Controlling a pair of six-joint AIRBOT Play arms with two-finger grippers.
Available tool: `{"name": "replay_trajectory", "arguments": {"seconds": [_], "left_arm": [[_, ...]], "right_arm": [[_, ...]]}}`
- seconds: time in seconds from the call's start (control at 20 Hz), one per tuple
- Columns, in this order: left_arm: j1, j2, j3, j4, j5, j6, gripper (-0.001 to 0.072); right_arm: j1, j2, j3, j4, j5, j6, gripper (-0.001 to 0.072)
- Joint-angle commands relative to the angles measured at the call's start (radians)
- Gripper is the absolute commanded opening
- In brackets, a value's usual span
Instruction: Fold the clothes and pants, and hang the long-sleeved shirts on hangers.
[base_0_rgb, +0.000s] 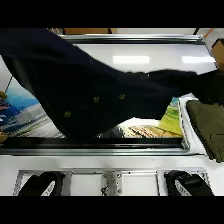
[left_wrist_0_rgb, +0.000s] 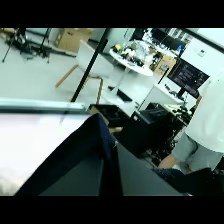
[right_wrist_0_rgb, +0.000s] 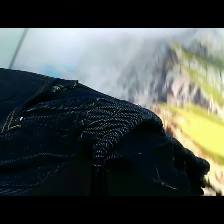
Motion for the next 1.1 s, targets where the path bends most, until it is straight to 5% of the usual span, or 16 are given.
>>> {"name": "replay_trajectory", "arguments": {"seconds": [0.0,0.25,0.6,0.8,1.05], "left_arm": [[0.032,-0.067,-0.115,0.024,-0.047,-0.044,0.0013],[0.12,-0.443,-0.226,0.014,-0.023,-0.037,0.0014],[0.104,-0.924,0.103,0.014,-0.161,0.003,0.0014],[0.099,-0.883,0.1,0.041,-0.206,0.005,0.0014],[0.02,-0.599,-0.304,0.158,-0.126,0.005,0.0014]], "right_arm": [[0.0,-0.038,-0.069,0.056,0.137,0.093,0.002],[-0.001,-0.298,-0.203,0.012,0.08,-0.035,0.0021],[-0.071,-0.669,-0.117,-0.086,-0.119,-0.088,0.0021],[-0.108,-0.632,-0.121,-0.118,-0.105,-0.095,0.0021],[-0.04,-0.504,-0.278,-0.305,-0.075,-0.125,0.0021]]}}
